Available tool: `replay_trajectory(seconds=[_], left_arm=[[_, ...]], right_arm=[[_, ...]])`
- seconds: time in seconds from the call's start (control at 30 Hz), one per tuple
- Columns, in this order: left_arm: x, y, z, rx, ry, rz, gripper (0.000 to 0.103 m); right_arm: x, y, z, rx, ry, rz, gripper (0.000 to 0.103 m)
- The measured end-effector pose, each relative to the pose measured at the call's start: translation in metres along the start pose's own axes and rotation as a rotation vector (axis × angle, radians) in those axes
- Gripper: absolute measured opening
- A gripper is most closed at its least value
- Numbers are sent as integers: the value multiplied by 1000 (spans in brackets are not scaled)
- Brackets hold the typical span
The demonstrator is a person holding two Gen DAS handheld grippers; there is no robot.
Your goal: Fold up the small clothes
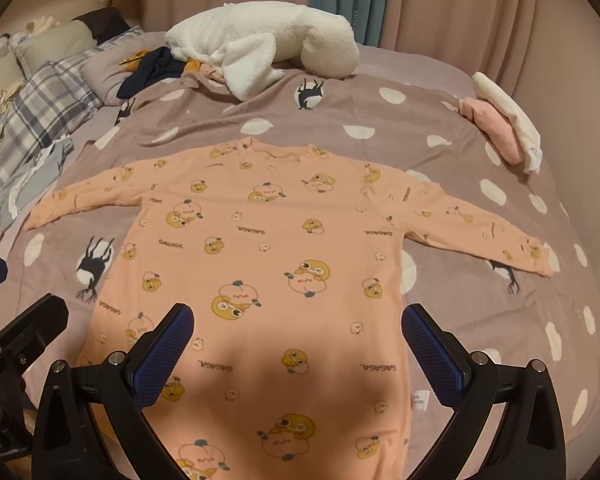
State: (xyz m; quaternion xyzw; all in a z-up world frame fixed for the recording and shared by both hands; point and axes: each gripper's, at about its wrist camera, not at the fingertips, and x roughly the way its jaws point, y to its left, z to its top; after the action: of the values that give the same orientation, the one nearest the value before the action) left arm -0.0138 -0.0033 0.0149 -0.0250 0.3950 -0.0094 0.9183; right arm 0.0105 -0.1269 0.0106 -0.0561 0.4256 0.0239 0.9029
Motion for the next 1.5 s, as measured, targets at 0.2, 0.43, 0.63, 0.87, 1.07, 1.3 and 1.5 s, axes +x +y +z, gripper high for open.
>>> replay_trajectory(seconds=[0.2,0.43,0.63,0.87,1.07,1.3,1.5], left_arm=[[2,-1,-1,10,11,6,103],[3,-2,-2,23,15,12,103],[1,-3,-3,36,12,10,103],[3,-3,-3,38,13,25,103],[3,-5,-3,45,11,24,103],[6,-5,-5,56,18,32,103],[7,-4,-5,53,13,27,103]], right_arm=[[1,1,0,-10,3,-17,103],[1,1,0,-11,5,-24,103],[2,3,-1,-22,7,-24,103],[3,6,-1,-35,14,-37,103],[3,7,0,-47,14,-38,103],[5,8,1,-46,20,-38,103],[6,8,1,-49,23,-41,103]])
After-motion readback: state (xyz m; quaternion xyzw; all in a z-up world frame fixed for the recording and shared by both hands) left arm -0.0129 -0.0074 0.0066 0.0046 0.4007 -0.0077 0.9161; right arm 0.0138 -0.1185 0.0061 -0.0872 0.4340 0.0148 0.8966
